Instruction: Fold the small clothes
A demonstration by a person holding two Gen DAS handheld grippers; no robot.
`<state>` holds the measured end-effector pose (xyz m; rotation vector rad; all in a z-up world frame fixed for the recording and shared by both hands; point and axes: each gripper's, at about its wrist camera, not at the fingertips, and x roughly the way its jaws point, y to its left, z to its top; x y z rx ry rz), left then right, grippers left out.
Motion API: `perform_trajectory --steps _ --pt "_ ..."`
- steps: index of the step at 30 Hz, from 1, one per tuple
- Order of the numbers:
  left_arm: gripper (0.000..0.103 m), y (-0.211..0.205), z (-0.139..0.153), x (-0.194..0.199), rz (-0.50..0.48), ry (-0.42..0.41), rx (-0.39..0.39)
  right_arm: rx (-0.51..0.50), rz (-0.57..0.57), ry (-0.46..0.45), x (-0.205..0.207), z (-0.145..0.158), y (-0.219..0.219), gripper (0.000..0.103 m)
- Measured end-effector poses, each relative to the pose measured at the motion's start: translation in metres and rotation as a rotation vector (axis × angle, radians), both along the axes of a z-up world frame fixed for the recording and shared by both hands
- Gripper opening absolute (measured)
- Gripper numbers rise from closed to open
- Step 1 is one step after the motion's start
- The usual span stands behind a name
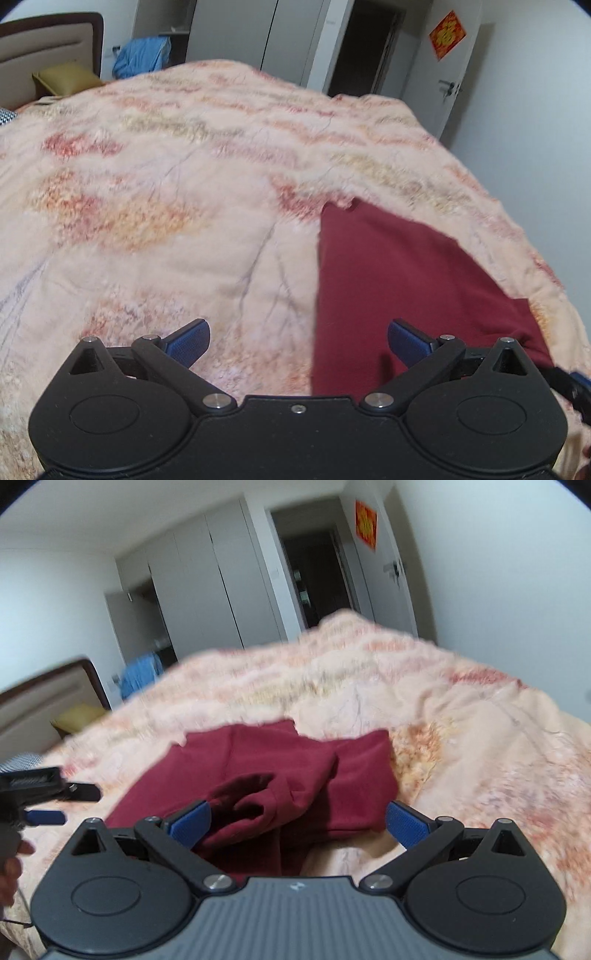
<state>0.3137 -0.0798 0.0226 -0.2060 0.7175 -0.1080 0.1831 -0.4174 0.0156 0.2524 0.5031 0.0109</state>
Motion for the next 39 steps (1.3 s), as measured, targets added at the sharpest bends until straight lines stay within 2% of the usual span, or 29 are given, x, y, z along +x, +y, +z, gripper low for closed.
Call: perform_trajectory --steps 2,4,8,11,17,19,21,24,27,30,32,34,36,39 --pt "0.102 0.000 -0.005 0.004 -0.011 0.009 0.010 -0.046 0.003 0.010 0.016 0.002 0.004 0.103" --pt "0.102 -0.002 -0.008 0.007 -0.020 0.013 0.026 -0.050 0.012 0.010 0.029 0.001 0.006 0.103" --pt "0.102 -0.006 -0.015 0.016 -0.029 0.025 0.029 0.018 0.017 0.018 0.052 -0.005 0.002 0.103" --pt "0.102 -0.009 -0.020 0.021 -0.039 0.041 0.021 0.037 0.011 0.019 0.061 -0.012 0.002 0.096" --pt "0.102 -0.015 -0.033 0.024 -0.098 0.070 -0.041 0.070 -0.039 0.014 0.066 -0.024 -0.001 0.064" --pt "0.102 -0.018 -0.037 0.024 -0.105 0.078 -0.061 0.066 -0.046 0.006 0.064 -0.025 0.001 0.046" --pt "0.102 -0.022 -0.040 0.024 -0.118 0.085 -0.073 0.063 -0.048 0.000 0.063 -0.027 0.003 0.037" --pt "0.102 -0.030 -0.042 0.024 -0.148 0.089 -0.073 0.074 -0.062 -0.014 0.060 -0.029 0.002 0.019" --pt "0.102 -0.040 -0.040 0.023 -0.187 0.100 -0.070 0.074 -0.066 -0.052 0.057 -0.025 0.000 0.009" --pt "0.102 -0.053 -0.031 0.014 -0.263 0.097 -0.097 0.053 -0.050 -0.101 0.052 -0.013 -0.005 0.007" --pt "0.102 -0.062 -0.021 0.005 -0.280 0.055 -0.055 0.048 -0.053 -0.147 0.047 -0.002 -0.016 0.006" --pt "0.102 -0.065 -0.013 -0.002 -0.283 0.019 -0.053 0.016 -0.077 -0.170 0.044 0.005 -0.030 0.006" --pt "0.102 -0.062 -0.011 -0.005 -0.246 -0.003 -0.081 0.013 -0.101 -0.156 0.046 0.005 -0.045 0.007" --pt "0.102 -0.061 -0.020 0.002 -0.194 0.042 -0.093 0.026 -0.080 -0.083 0.059 -0.012 -0.057 0.007"
